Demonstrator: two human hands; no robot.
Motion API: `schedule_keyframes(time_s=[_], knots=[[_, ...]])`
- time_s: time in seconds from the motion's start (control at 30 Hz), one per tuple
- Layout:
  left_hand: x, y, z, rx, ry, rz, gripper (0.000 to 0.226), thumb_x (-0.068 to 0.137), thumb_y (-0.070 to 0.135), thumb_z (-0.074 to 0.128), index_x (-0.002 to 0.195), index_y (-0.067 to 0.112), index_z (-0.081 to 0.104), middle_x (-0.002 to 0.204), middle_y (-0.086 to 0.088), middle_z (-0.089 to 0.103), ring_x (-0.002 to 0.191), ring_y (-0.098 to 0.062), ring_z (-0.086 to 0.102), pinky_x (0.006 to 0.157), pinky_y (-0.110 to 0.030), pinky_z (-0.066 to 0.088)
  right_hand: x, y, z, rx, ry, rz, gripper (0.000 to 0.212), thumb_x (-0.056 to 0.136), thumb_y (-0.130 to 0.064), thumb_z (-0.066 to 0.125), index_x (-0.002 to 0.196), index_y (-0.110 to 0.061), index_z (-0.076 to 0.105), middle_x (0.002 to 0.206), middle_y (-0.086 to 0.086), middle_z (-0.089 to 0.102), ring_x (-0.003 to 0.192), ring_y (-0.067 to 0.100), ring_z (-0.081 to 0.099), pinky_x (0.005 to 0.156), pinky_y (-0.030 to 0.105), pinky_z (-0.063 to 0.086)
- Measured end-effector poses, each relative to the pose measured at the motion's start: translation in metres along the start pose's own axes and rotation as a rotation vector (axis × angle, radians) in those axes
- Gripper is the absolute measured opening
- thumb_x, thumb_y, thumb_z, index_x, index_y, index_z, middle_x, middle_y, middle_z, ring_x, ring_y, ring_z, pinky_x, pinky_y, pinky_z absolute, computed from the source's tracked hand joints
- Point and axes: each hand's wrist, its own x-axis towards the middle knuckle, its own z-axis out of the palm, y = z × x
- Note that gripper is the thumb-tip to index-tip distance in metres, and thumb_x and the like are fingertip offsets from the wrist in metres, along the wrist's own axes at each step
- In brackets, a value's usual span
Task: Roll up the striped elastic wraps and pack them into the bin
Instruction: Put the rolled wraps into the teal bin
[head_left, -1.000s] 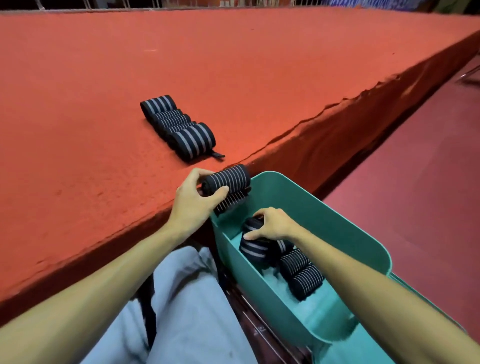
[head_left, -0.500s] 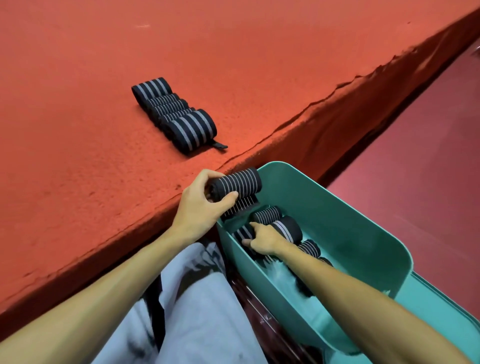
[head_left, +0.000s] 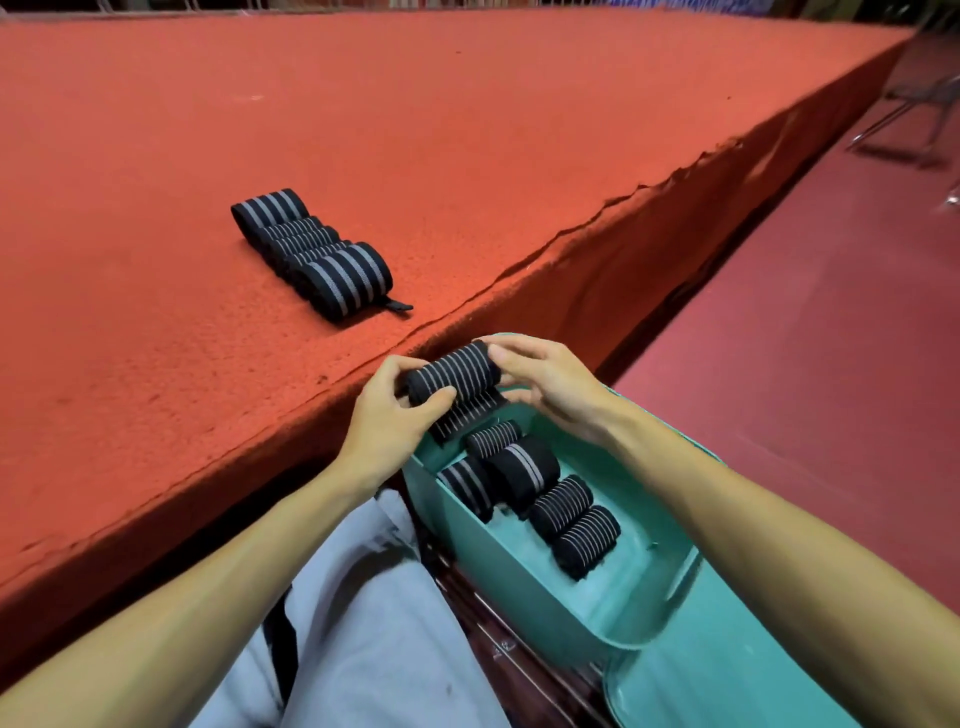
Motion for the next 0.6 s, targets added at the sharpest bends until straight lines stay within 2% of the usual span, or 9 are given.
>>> schedule_keyframes(time_s=[0.07,0.17,0.27,0.33,0.43,0.53,0.6], knots=[[-0.004,0.006,0.006,-0.042,-0.043,-0.012,0.023,0.085,0.01,0.069,0.103,0.007,0.055,0.087,-0.001,0.065,0.064,-0.003,0.065,0.06,-0.02,0.053,-0.012,-0.001,-0.008,-0.026,0.019,-0.044,0.031,0.087,-0.004,0.064,0.117,-0.01,0.062,0.104,0.004,0.067,0.093,0.011,0.064,0.081,0.023,0.052],[-0.006,0.008,0.012,0.007,-0.165,-0.025,0.025,0.085,0.012,0.07,0.104,0.007,0.055,0.087,0.0,0.065,0.063,-0.001,0.064,0.06,-0.018,0.051,-0.027,0.0,-0.022,-0.018,0.043,-0.035,0.034,0.081,0.005,0.067,0.114,-0.002,0.061,0.1,0.01,0.066,0.09,0.014,0.064,0.075,0.02,0.054],[-0.002,0.004,0.014,0.186,-0.317,-0.019,0.026,0.084,0.023,0.072,0.103,0.014,0.057,0.096,-0.001,0.067,0.078,-0.006,0.064,0.076,-0.03,0.055,-0.036,0.004,-0.035,-0.023,0.025,0.005,0.031,0.078,0.006,0.07,0.106,-0.006,0.063,0.097,0.011,0.066,0.086,0.016,0.064,0.071,0.021,0.053],[0.001,0.002,0.015,0.304,-0.437,-0.004,0.027,0.084,0.03,0.071,0.106,0.018,0.059,0.104,0.003,0.068,0.092,-0.01,0.065,0.089,-0.032,0.052,-0.039,0.009,-0.043,-0.093,0.027,0.03,0.033,0.077,0.002,0.073,0.105,-0.014,0.066,0.102,0.013,0.066,0.088,0.015,0.064,0.069,0.022,0.052],[0.005,0.003,0.015,0.569,-0.513,0.096,0.034,0.089,0.031,0.066,0.12,0.02,0.059,0.12,0.007,0.062,0.111,-0.008,0.057,0.096,-0.022,0.042,-0.036,0.023,-0.054,-0.273,0.086,0.078,0.03,0.074,-0.002,0.078,0.1,-0.014,0.069,0.099,0.012,0.065,0.084,0.011,0.061,0.064,0.021,0.052],[0.009,0.004,0.008,0.541,-0.447,0.144,0.026,0.09,0.024,0.064,0.116,0.021,0.061,0.118,0.006,0.063,0.109,-0.007,0.057,0.095,-0.024,0.045,-0.029,0.046,-0.059,-0.614,0.099,0.23,0.029,0.07,-0.011,0.083,0.096,-0.015,0.07,0.091,0.005,0.064,0.071,0.01,0.06,0.062,0.016,0.051],[0.011,0.003,0.001,0.491,-0.414,0.147,0.019,0.09,0.019,0.065,0.109,0.023,0.063,0.11,0.007,0.065,0.104,-0.005,0.06,0.093,-0.025,0.047,-0.023,0.068,-0.056,-0.87,0.026,0.313,0.032,0.069,-0.02,0.085,0.098,-0.018,0.072,0.09,-0.001,0.067,0.077,0.008,0.06,0.069,0.015,0.047]])
